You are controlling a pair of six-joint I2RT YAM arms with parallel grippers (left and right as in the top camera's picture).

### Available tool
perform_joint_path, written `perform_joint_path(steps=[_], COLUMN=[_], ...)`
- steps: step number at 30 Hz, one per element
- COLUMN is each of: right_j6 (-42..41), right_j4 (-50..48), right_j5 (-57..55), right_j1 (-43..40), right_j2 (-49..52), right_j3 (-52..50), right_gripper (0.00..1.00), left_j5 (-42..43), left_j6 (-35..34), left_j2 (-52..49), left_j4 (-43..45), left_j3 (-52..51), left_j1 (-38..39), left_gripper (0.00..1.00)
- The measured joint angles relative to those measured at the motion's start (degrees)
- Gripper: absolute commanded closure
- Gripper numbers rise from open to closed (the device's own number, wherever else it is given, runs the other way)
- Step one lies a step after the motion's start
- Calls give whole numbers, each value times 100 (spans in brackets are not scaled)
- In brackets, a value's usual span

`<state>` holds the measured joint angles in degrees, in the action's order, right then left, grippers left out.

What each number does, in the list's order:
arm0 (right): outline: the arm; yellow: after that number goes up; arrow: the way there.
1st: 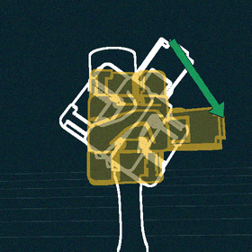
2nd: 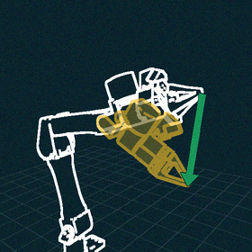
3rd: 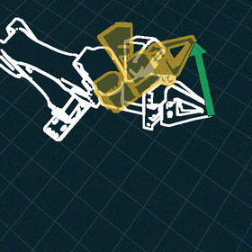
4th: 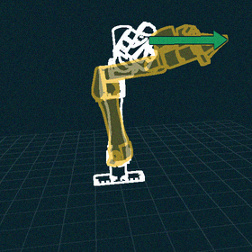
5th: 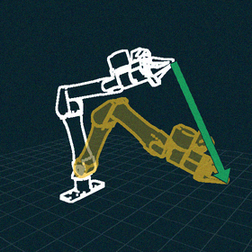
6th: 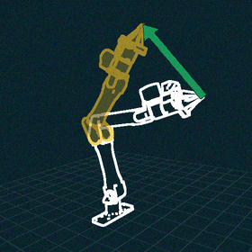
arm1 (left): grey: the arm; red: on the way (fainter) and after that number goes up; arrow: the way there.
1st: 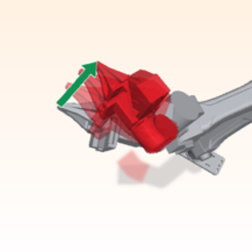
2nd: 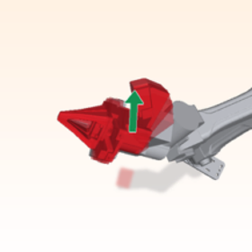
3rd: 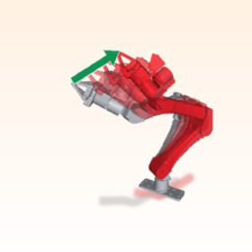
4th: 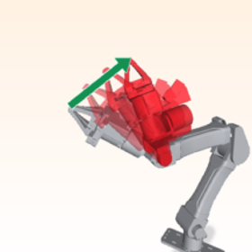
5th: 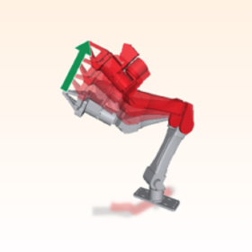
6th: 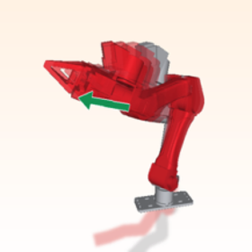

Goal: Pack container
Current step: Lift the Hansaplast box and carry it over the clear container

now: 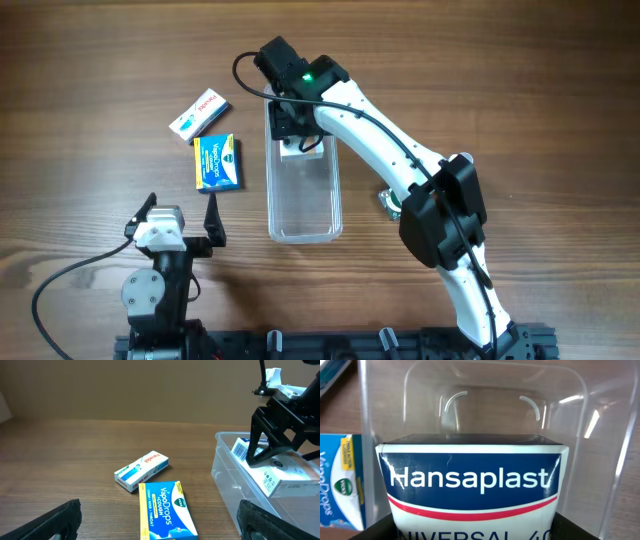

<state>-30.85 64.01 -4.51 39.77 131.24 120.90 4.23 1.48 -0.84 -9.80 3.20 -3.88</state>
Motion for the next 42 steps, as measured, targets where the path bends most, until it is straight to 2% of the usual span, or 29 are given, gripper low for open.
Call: perform_joint_path(steps=[25,42], right_j6=[0,-256], right_j4=[-603,-632], right_j5=[-361,-501], right_j1=[0,-17], right_j2=[378,413], right_j3=[0,0], right_gripper=[26,26], left_j5=[-2,-2], left_j6=[0,0], left_j2=[0,0], left_j4=[0,0], left_j3=[0,0], left_j1=[0,0], left_gripper=[0,0])
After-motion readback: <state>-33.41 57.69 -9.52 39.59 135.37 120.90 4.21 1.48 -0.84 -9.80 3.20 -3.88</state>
